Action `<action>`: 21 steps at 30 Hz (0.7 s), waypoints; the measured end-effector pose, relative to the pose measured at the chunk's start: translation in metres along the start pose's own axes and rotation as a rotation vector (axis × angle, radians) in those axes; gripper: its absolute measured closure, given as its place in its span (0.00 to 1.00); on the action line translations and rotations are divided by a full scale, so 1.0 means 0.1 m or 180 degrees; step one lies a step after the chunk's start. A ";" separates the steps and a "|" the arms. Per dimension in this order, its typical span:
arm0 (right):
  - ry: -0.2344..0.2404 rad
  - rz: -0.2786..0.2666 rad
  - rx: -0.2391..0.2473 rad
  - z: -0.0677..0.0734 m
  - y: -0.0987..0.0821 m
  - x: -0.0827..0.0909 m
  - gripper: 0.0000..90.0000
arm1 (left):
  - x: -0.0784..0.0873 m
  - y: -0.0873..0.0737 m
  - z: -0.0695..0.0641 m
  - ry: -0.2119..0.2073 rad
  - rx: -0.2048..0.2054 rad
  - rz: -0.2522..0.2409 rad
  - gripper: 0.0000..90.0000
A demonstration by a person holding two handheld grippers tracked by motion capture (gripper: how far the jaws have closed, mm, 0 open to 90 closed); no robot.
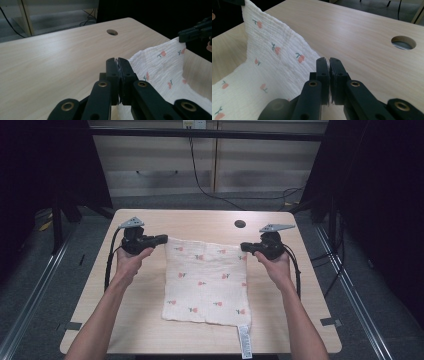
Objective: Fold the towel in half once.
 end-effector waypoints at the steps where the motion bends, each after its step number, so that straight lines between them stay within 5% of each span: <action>1: -0.0003 -0.0008 0.0006 -0.01 0.02 0.01 0.96 | 0.01 0.05 -0.01 -0.0003 -0.0016 -0.0022 0.98; 8: -0.0028 -0.0197 -0.0024 -0.05 0.19 0.14 0.96 | 0.10 0.21 -0.10 -0.0065 -0.0127 -0.0152 0.98; 21: 0.0074 -0.0154 0.0067 0.05 -0.10 0.21 0.96 | 0.14 -0.18 -0.16 -0.0141 -0.0190 -0.0004 0.98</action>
Point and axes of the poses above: each handheld gripper's, and its own axes: x roughly backward along the jaws, y roughly out of its top, z roughly to its left, the point moved 1 cm from there along -x, roughly forward along the jaws, and after that the axes turned 9 degrees about -y, right-handed, at the moved point
